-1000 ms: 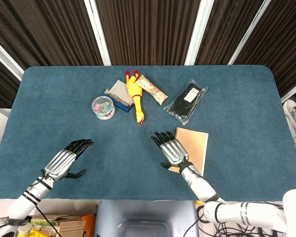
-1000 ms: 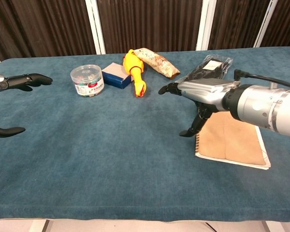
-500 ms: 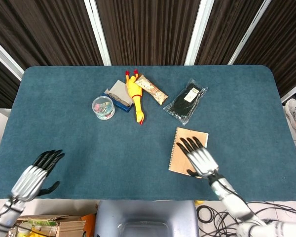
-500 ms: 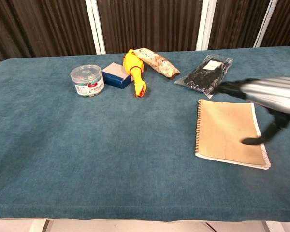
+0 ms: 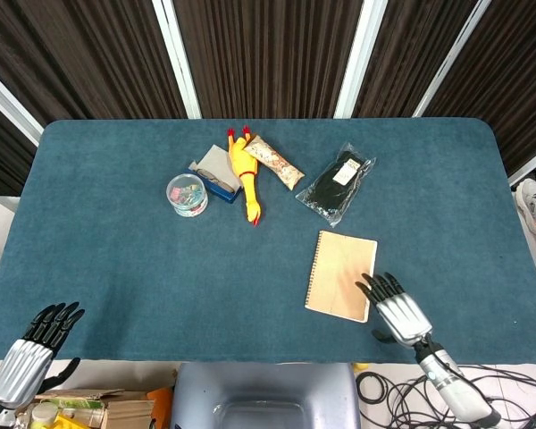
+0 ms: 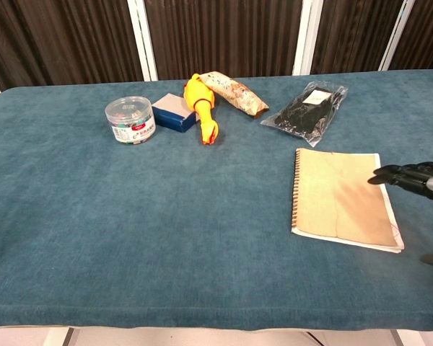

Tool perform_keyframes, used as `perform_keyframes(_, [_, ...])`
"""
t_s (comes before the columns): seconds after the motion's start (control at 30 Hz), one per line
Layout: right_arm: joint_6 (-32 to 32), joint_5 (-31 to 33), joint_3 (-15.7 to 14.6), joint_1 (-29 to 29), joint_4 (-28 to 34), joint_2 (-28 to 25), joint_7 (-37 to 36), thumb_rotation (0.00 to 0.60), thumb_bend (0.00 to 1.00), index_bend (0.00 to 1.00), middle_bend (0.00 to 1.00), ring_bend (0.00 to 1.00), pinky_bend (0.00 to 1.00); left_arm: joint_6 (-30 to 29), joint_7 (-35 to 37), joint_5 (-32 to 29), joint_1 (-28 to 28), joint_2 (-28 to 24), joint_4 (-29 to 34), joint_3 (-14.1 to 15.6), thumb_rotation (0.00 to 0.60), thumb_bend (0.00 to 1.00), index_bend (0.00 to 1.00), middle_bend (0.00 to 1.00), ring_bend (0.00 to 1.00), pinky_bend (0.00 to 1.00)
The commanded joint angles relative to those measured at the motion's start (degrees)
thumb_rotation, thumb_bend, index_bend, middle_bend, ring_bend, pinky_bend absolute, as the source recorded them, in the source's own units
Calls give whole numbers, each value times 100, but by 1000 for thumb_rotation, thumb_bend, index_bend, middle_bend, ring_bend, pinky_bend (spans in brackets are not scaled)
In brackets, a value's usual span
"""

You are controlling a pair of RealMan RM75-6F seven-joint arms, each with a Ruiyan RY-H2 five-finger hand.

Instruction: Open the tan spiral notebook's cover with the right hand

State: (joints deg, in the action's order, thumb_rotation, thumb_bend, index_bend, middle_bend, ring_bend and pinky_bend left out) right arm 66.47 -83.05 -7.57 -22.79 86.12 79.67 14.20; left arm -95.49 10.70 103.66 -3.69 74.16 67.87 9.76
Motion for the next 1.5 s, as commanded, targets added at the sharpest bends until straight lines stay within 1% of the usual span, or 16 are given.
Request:
perform_keyframes(0.03, [-73, -44, 82, -6, -120, 123, -83, 600, 168, 144, 0, 0, 0, 24, -4, 1, -2, 7, -2, -1, 600, 323, 0, 42, 26, 100])
perform_keyframes(0.3, [-174, -81, 235, -34, -223, 255, -94, 600, 168, 199, 0, 0, 0, 76, 50, -31, 6, 10, -23, -15, 600, 323, 0, 42, 26, 100])
perform_keyframes(0.47, [-310, 28, 356, -73, -286, 302, -43, 600, 168, 215, 0, 0, 0, 103, 78, -33, 4, 19, -57, -19, 600, 322, 0, 42, 26, 100])
perform_keyframes(0.73, [-431, 171, 505, -104, -298, 344, 71, 600, 168, 216, 0, 0, 0, 96, 97, -29, 23, 22, -78, -21, 600, 322, 0, 42, 26, 100])
perform_keyframes(1.07, [-506, 266, 566, -96, -329, 376, 249, 600, 168, 210, 0, 0, 0, 103, 117, -21, 30, 23, -95, -23, 600, 321, 0, 42, 26, 100])
perform_keyframes(1.23, [-467, 278, 615, -77, -363, 388, 250, 600, 168, 209, 0, 0, 0, 83, 129, -10, 41, 28, -114, -23, 600, 322, 0, 42, 26, 100])
perform_keyframes(1.5, [-655, 469, 757, -162, -521, 489, 259, 600, 168, 208, 0, 0, 0, 66, 165, -20, 58, 44, -147, -34, 600, 323, 0, 43, 26, 100])
